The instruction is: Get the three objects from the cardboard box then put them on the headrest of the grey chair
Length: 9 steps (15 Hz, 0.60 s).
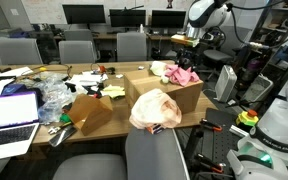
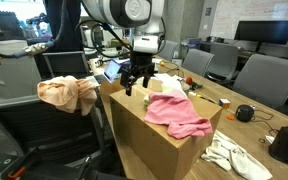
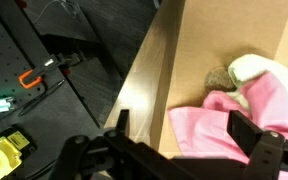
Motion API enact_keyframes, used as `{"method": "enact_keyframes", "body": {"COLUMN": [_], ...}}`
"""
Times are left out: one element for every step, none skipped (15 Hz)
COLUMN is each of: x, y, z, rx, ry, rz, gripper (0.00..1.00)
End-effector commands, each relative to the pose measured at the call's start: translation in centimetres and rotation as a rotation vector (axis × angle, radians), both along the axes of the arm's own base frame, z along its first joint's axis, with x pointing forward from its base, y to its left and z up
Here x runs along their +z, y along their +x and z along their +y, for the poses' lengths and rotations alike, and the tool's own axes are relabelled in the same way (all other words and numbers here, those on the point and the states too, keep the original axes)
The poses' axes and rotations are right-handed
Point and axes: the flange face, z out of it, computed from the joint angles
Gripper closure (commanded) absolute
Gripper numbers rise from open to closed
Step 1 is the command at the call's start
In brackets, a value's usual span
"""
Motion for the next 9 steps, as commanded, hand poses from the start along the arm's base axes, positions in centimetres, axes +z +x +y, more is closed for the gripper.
{"method": "enact_keyframes", "body": {"x": [-0.8,-1.0,-1.3,-1.4,-1.6,-1.1,-0.9,-0.7,-0.6], "y": [0.0,-0.1,-0.3,-0.5,-0.7,-0.2,-0.1,0.0,0.2], "z": [-1.4,-1.7,-1.9,-2.1,-2.2,-2.2,-2.1,-2.1,-1.9], "rx": [-0.141,-0.173,-0.198,-0.221,-0.243,-0.264,-0.278,-0.290,-0.297], "ry": [-0.117,-0.151,-0.181,-0.209,-0.238,-0.271,-0.295,-0.315,-0.330], "rz": [0.002,0.010,0.019,0.028,0.039,0.046,0.051,0.054,0.051], "gripper": [0.00,0.00,0.00,0.00,0.00,0.00,0.00,0.00,0.00]}}
